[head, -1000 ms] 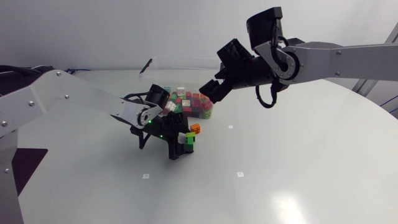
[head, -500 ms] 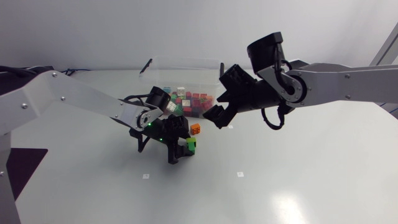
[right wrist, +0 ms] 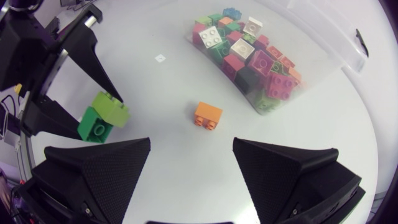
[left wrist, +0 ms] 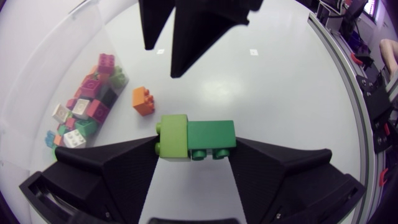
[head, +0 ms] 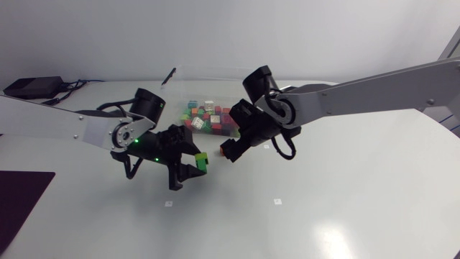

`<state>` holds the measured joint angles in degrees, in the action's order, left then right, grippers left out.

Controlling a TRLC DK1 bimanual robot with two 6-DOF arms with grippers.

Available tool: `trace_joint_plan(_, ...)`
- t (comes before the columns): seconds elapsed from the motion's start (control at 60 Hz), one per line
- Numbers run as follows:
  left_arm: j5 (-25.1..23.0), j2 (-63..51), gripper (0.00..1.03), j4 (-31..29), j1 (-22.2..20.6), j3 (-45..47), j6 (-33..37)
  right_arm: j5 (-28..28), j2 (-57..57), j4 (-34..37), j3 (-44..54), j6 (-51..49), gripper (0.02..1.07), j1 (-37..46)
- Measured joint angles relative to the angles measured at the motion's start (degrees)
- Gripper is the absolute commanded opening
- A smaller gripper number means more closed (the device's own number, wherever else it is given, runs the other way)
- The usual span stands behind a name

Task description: Place the duplo bricks in the container

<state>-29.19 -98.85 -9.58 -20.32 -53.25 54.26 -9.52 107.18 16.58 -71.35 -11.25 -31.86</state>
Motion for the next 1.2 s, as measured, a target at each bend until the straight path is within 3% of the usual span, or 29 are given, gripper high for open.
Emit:
trace_joint_plan(0.25,-1.99,5.97,0.68,-0.02,7.54,-1.18,-1.79,3.80,9.27,5.18,-10.21,5.01,0.96,-3.13)
trace_joint_plan(0.4,-2.56,7.26,0.68,-0.02,10.45,-6.56,-5.55,4.72,14.32,9.09,-16.11,6.75,0.91,-3.28)
trace_joint_plan(0.667,-3.52,7.04,0.68,1.66,12.48,-14.73,-12.55,5.27,17.49,12.26,-20.65,8.55,0.67,-3.02)
trace_joint_plan(0.85,-3.58,6.25,0.68,3.48,12.92,-16.28,-15.56,6.23,18.97,12.59,-21.73,9.31,0.68,-2.60)
trace_joint_plan(1.05,-3.58,5.88,0.68,4.22,13.31,-16.57,-16.83,6.45,18.95,12.98,-21.73,9.33,0.79,-1.49)
trace_joint_plan(1.2,-3.58,4.76,0.68,6.91,14.03,-18.64,-18.88,6.40,18.95,12.92,-21.84,8.44,0.79,-0.98)
